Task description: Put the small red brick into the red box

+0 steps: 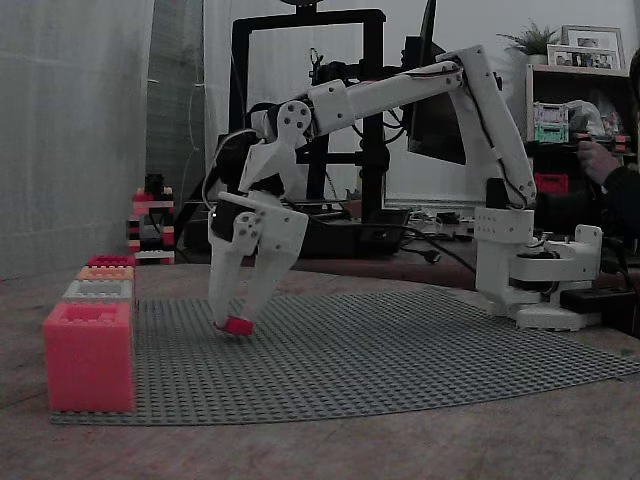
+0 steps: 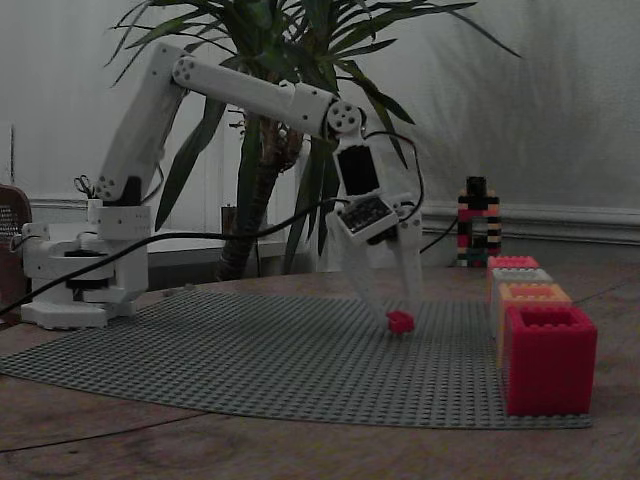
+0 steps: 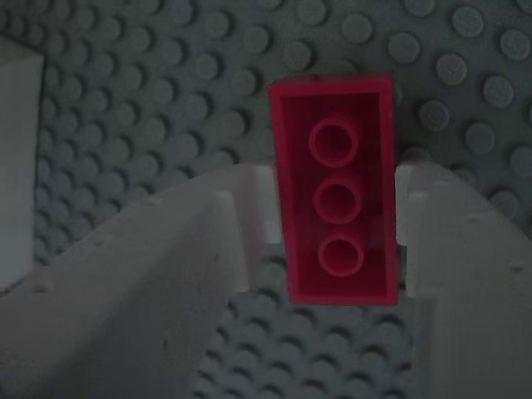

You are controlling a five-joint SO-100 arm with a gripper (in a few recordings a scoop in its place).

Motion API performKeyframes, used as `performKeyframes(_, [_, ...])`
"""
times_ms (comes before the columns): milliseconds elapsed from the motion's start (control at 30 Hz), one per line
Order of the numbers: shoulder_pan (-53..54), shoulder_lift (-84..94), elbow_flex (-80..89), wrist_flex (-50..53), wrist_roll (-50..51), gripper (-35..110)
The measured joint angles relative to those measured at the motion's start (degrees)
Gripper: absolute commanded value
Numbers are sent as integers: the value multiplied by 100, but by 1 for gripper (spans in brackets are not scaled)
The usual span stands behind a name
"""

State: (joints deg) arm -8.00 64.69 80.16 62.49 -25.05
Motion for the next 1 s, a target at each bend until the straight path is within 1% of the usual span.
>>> performKeyframes(200, [185, 686, -360, 123, 967, 0])
performKeyframes(400, [1134, 835, -914, 62, 1714, 0])
performKeyframes(500, [1696, 756, -1301, -167, 1784, 0])
performKeyframes(633, [2188, 237, -1784, -703, 1573, 0])
performKeyframes(800, [2355, -642, -2417, -1354, 1371, 0])
performKeyframes(1000, [2373, -1819, -3621, -1591, 1389, 0])
